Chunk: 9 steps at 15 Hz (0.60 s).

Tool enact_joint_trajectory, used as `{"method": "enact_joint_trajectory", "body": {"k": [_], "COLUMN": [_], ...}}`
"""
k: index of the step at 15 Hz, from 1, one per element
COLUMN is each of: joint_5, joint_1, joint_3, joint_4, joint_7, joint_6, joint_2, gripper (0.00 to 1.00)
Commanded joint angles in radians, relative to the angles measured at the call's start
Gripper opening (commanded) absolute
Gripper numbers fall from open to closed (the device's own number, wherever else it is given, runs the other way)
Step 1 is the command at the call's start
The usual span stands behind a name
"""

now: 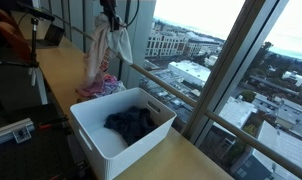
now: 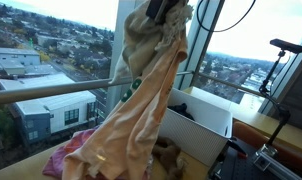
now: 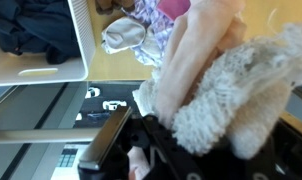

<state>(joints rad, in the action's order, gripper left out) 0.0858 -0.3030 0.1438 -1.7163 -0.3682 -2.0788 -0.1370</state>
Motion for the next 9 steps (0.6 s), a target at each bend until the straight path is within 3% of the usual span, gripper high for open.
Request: {"method": "enact_joint_trajectory", "body": {"k": [1,9], "joint_5": [0.032,-0.004], "joint_1": [0.059,0.234], "joint_3": [-0.011,-0.104], "joint_4": [0.133,0.364], "joint_7": [0.026,0.103], "joint_6": [0.094,0.164], "joint_2": [0.043,0.07], "gripper": [0.0,0.0]}}
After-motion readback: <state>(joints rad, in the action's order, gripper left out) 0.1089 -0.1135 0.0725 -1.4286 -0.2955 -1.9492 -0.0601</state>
